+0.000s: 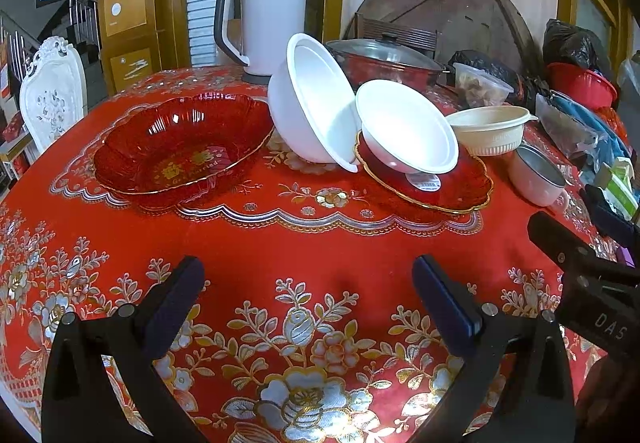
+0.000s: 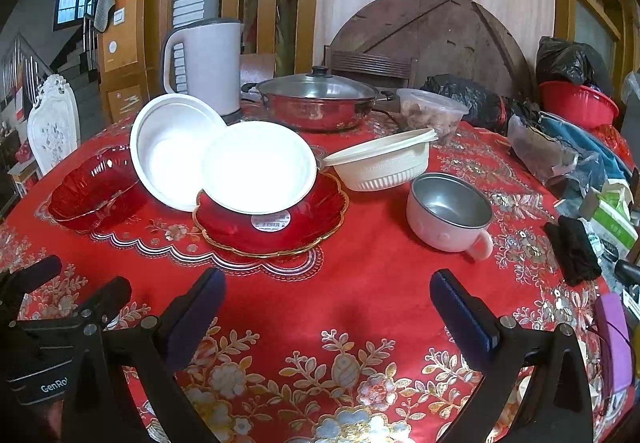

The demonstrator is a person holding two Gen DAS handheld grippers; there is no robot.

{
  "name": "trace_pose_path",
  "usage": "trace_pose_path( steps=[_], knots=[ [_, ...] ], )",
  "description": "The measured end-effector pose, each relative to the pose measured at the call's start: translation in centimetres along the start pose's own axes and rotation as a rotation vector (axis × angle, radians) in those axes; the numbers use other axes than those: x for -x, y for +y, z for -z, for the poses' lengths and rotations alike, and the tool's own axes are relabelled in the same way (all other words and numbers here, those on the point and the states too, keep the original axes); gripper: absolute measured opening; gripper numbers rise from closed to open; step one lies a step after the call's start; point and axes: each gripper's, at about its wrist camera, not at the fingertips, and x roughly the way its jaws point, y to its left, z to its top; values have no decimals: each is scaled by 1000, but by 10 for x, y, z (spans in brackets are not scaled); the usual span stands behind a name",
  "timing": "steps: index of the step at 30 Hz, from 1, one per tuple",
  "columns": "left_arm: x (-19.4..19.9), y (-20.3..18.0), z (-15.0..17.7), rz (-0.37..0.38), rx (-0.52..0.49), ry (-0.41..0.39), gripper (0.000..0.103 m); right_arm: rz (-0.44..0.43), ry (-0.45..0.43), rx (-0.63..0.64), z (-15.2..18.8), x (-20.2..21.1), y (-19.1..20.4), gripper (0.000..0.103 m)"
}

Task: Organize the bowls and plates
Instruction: 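Move the left tool toward the red glass wedding bowl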

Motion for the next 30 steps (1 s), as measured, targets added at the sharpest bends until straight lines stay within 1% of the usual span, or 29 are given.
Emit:
trace_pose_path(
  steps=[4, 7, 11, 15, 20, 23, 27, 30],
  knots=[
    [1, 0, 0, -2, -4, 6, 103, -6, -1, 2, -1, 0, 2, 103],
    [2, 2, 0, -4, -5, -7, 103, -10, 1, 7, -1, 1, 6, 103],
    [1, 7, -2, -15, -2, 27, 103, -16, -2, 20, -3, 3, 14, 103],
    [0, 14, -4, -32, 0, 44, 103, -32, 2, 32, -6, 1, 23, 103],
    [2, 29, -7, -46, 18, 45, 103, -54, 0, 61, -13, 1, 38, 103],
    [3, 39, -10, -65, 24, 28, 103, -61, -10, 87, -18, 3, 49, 103],
    [3, 52, -12, -84, 41, 25, 103, -89, -13, 104, -24, 3, 61, 103],
    [3, 64, -16, -114, 38, 25, 103, -110, -8, 118, -28, 1, 71, 103]
  ],
)
